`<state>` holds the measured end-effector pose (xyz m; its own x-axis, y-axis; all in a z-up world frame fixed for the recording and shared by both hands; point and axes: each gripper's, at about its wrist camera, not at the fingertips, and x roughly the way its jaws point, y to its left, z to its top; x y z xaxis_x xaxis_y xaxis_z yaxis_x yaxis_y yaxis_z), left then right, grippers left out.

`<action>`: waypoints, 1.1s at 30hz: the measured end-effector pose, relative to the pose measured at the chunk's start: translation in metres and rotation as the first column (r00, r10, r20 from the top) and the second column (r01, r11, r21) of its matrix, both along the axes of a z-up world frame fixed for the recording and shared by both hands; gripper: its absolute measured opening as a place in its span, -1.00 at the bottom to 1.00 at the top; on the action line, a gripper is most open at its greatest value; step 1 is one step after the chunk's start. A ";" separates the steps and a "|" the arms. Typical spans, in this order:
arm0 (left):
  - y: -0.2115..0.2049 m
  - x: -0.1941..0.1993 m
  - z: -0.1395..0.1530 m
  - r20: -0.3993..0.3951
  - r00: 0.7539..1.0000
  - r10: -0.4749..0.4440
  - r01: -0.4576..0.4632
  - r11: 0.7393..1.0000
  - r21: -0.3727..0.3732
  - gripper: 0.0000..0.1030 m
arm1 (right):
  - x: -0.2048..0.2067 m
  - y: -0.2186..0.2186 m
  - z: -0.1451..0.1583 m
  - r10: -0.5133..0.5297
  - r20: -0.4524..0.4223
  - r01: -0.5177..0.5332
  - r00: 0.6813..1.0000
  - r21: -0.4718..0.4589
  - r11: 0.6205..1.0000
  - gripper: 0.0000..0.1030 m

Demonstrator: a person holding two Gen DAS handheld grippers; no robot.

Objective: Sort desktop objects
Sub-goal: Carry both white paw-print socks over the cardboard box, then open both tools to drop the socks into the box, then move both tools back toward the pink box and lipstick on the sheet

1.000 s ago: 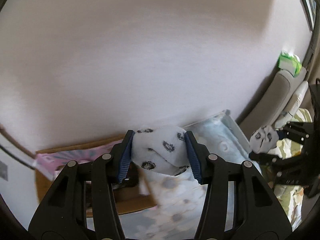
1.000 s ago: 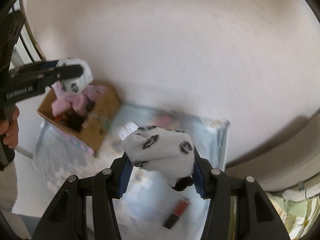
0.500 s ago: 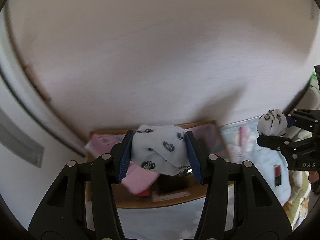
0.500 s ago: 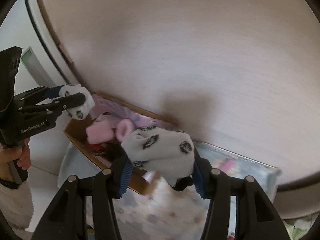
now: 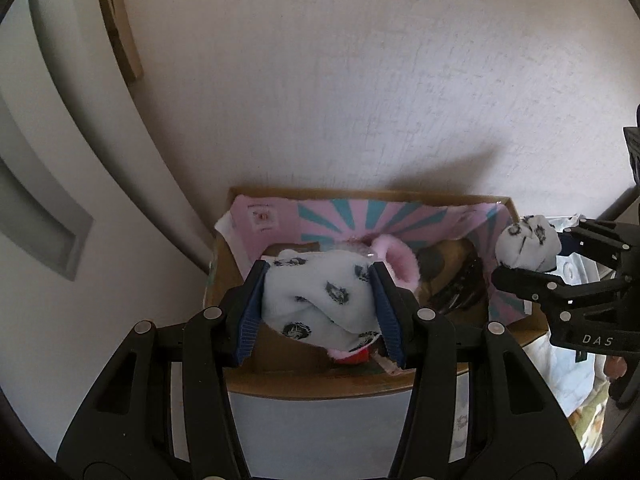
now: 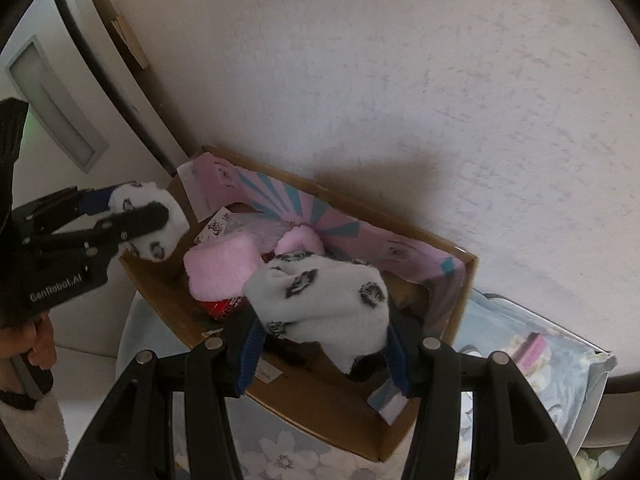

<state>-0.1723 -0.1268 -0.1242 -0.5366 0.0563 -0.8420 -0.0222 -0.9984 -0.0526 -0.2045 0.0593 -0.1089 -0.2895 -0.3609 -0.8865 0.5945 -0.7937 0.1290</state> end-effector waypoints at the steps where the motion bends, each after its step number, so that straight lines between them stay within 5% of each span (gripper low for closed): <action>1: 0.004 -0.004 -0.003 0.003 1.000 -0.002 0.002 1.000 0.005 -0.07 | -0.002 -0.001 -0.001 -0.002 0.004 0.002 1.000 0.001 1.000 -0.05; 13: 0.004 -0.009 -0.010 0.009 1.000 -0.026 0.026 0.999 0.019 -0.03 | -0.010 -0.008 -0.015 -0.034 0.046 0.034 0.998 0.003 0.999 0.00; 14: 0.003 -0.009 -0.008 0.007 1.000 -0.026 0.026 0.999 0.025 0.05 | -0.010 -0.008 -0.015 -0.028 0.050 0.028 0.998 -0.002 1.000 0.01; 15: 0.004 -0.009 -0.006 -0.002 0.999 -0.034 0.034 0.998 0.051 0.34 | -0.009 -0.010 -0.016 -0.014 0.053 0.015 0.998 -0.008 1.000 0.09; 16: 0.004 -0.008 -0.005 -0.003 0.999 -0.037 0.037 0.997 0.068 0.88 | -0.008 -0.013 -0.016 -0.007 0.055 0.008 0.998 -0.013 1.000 0.16; 17: 0.006 -0.009 -0.006 -0.004 0.999 -0.032 0.032 0.997 0.072 0.98 | -0.007 -0.014 -0.016 -0.005 0.054 0.006 0.999 -0.017 1.000 0.23; 19: 0.009 -0.006 0.000 -0.021 1.000 -0.012 0.013 0.999 0.039 1.00 | -0.008 -0.015 -0.017 -0.020 0.067 0.020 0.998 -0.004 1.000 0.54; 24: 0.020 -0.002 0.004 -0.016 1.000 -0.013 0.012 0.999 -0.048 1.00 | -0.003 -0.005 -0.012 -0.059 0.057 0.060 0.997 -0.031 0.998 0.54; 27: 0.025 0.004 0.007 -0.017 1.000 -0.022 0.021 0.998 -0.052 1.00 | 0.010 0.006 0.000 -0.053 0.021 0.053 0.998 -0.007 0.999 0.54; 33: 0.044 0.011 0.015 -0.031 0.999 -0.036 0.034 0.998 -0.054 1.00 | 0.016 0.034 0.014 -0.097 0.044 0.102 0.994 -0.112 0.988 0.54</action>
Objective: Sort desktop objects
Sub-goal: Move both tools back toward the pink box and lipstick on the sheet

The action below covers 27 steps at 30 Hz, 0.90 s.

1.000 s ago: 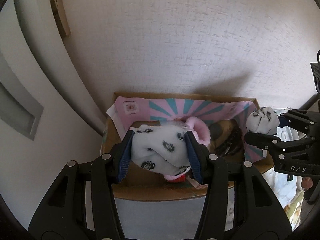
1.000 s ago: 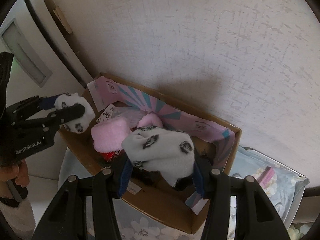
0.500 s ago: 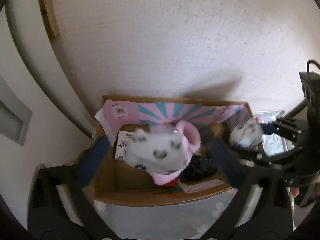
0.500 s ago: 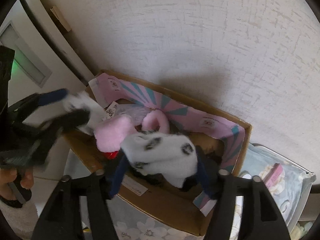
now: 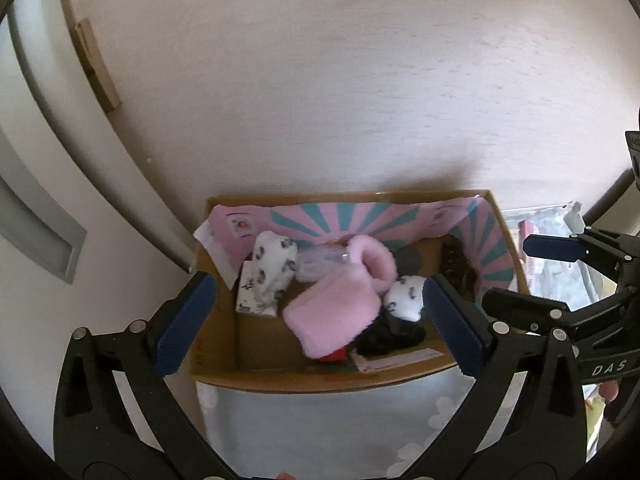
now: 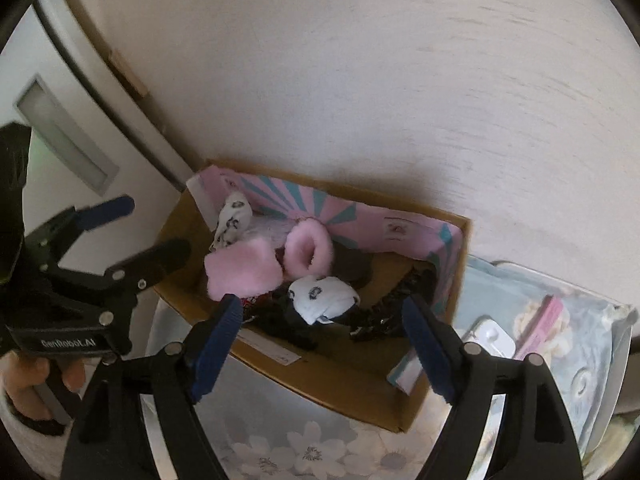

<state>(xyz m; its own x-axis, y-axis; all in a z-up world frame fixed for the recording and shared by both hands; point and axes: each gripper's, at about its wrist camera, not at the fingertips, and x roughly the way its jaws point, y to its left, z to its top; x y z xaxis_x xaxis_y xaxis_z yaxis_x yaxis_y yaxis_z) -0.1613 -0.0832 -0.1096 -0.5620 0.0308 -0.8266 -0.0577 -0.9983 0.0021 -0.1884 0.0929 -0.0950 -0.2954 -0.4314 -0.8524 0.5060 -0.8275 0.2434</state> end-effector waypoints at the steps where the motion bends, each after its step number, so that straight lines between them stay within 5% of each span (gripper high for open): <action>1: 0.003 0.001 0.002 -0.006 1.000 0.001 -0.001 1.000 0.000 1.00 | 0.000 0.004 0.000 -0.007 0.000 0.007 1.000 -0.004 1.000 0.54; 8: 0.028 0.009 0.015 -0.035 0.999 -0.030 0.031 0.999 0.009 1.00 | 0.014 0.033 0.007 -0.069 -0.034 0.069 0.997 0.022 0.997 0.54; 17: 0.100 0.012 0.033 -0.068 0.984 -0.162 0.164 0.986 0.030 1.00 | 0.049 0.123 0.008 -0.251 -0.022 0.251 0.968 0.009 0.968 0.54; 27: 0.218 0.001 0.028 -0.042 0.934 -0.355 0.358 0.931 0.077 1.00 | 0.080 0.220 -0.003 -0.447 0.019 0.446 0.894 0.048 0.894 0.54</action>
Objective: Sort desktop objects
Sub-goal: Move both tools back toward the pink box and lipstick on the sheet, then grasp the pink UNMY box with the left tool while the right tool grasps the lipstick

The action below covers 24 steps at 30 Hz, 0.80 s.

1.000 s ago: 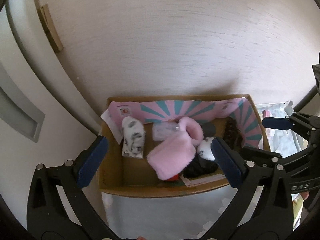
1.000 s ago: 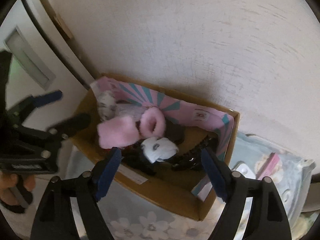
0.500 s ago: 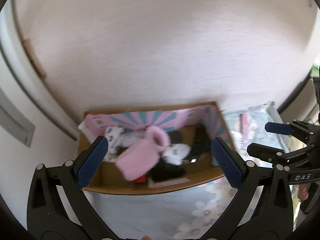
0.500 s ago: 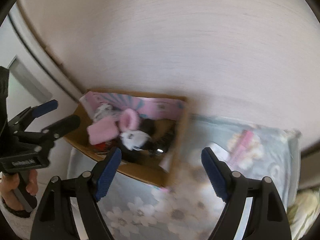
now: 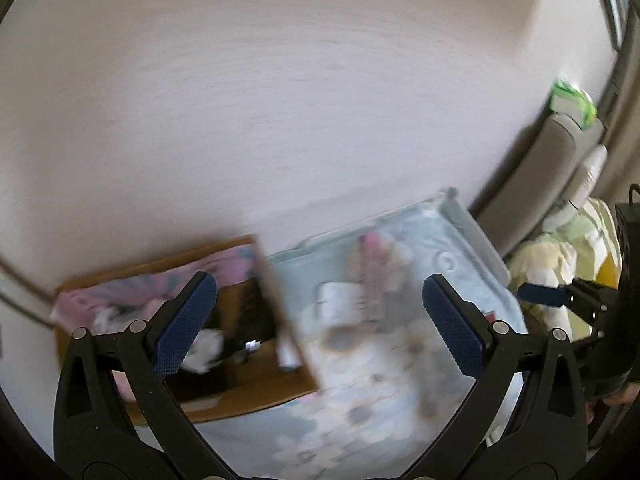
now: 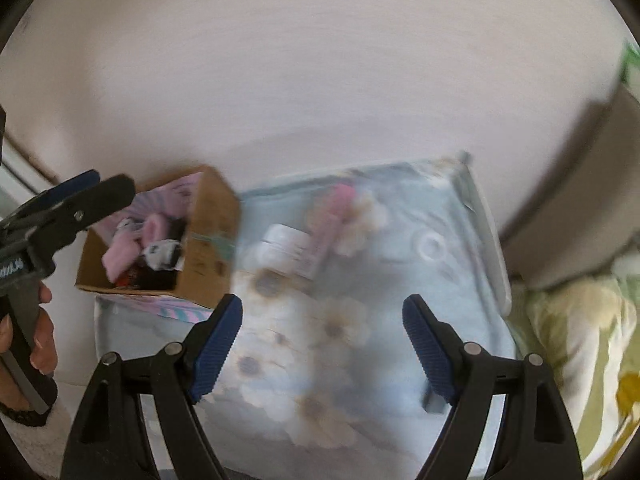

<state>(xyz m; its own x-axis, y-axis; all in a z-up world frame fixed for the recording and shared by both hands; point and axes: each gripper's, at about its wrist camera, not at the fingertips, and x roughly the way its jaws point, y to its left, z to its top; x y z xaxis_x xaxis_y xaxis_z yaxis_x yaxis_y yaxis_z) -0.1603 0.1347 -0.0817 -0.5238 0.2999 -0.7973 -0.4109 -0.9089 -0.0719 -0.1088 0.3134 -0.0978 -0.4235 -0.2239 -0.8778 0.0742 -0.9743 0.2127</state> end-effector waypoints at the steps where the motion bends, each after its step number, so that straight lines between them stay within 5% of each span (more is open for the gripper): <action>1: 0.014 -0.004 -0.005 0.016 1.000 -0.017 0.017 1.000 0.003 1.00 | 0.003 0.008 -0.003 -0.024 0.003 0.024 1.000 0.007 1.000 0.54; 5: 0.055 -0.017 -0.033 0.063 0.996 -0.058 0.057 0.998 0.016 0.99 | 0.015 0.035 -0.019 -0.097 0.011 0.097 0.995 0.031 0.995 0.54; 11: 0.106 -0.044 -0.102 0.081 0.994 -0.068 0.076 0.993 -0.088 0.97 | 0.034 0.069 -0.064 -0.209 0.023 0.208 0.978 0.005 0.978 0.54; 24: 0.122 -0.067 -0.181 0.105 0.993 -0.062 0.077 0.985 -0.155 0.89 | 0.042 0.076 -0.126 -0.233 0.025 0.231 0.972 0.057 0.971 0.43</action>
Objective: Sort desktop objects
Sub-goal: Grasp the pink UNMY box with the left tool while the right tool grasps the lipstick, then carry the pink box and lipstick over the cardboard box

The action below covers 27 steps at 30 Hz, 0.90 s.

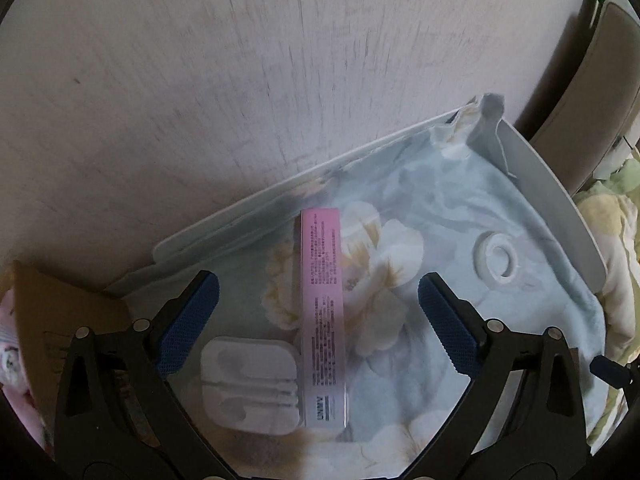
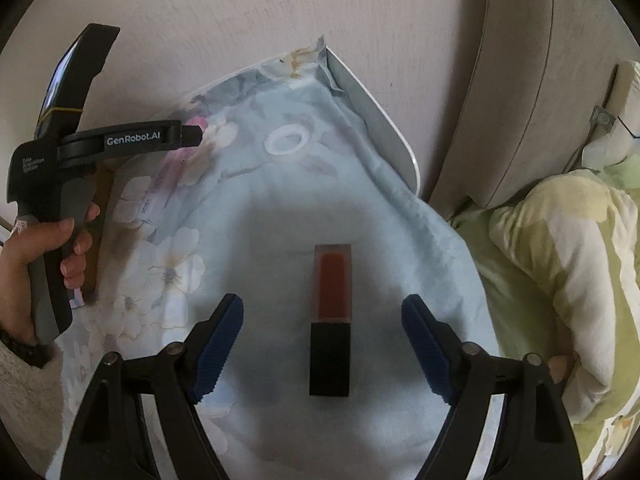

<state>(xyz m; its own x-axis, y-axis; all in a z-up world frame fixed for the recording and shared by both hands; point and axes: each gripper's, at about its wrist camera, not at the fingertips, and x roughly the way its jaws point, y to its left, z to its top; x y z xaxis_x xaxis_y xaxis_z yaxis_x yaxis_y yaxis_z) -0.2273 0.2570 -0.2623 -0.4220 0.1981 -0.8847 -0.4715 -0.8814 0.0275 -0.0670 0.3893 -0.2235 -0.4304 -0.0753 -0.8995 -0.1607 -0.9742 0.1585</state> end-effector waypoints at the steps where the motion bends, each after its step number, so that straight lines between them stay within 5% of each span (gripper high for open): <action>1: 0.000 0.000 -0.003 0.003 1.000 -0.004 0.004 1.000 0.001 0.82 | -0.002 0.000 -0.003 0.001 0.004 -0.001 1.000 0.007 1.000 0.38; 9: 0.003 0.002 -0.016 0.016 0.999 -0.048 0.047 0.999 0.013 -0.10 | -0.004 -0.002 -0.009 0.016 0.014 -0.017 1.000 0.107 0.994 -0.53; 13: 0.006 0.004 -0.014 0.010 0.997 -0.072 0.072 0.997 0.018 -0.58 | -0.002 -0.002 -0.009 0.007 0.002 -0.007 1.000 0.107 0.994 -0.64; 27: -0.003 0.008 0.021 0.007 0.997 -0.071 0.071 0.996 0.054 -0.60 | -0.002 -0.007 0.002 0.019 -0.018 -0.016 1.000 0.120 0.993 -0.65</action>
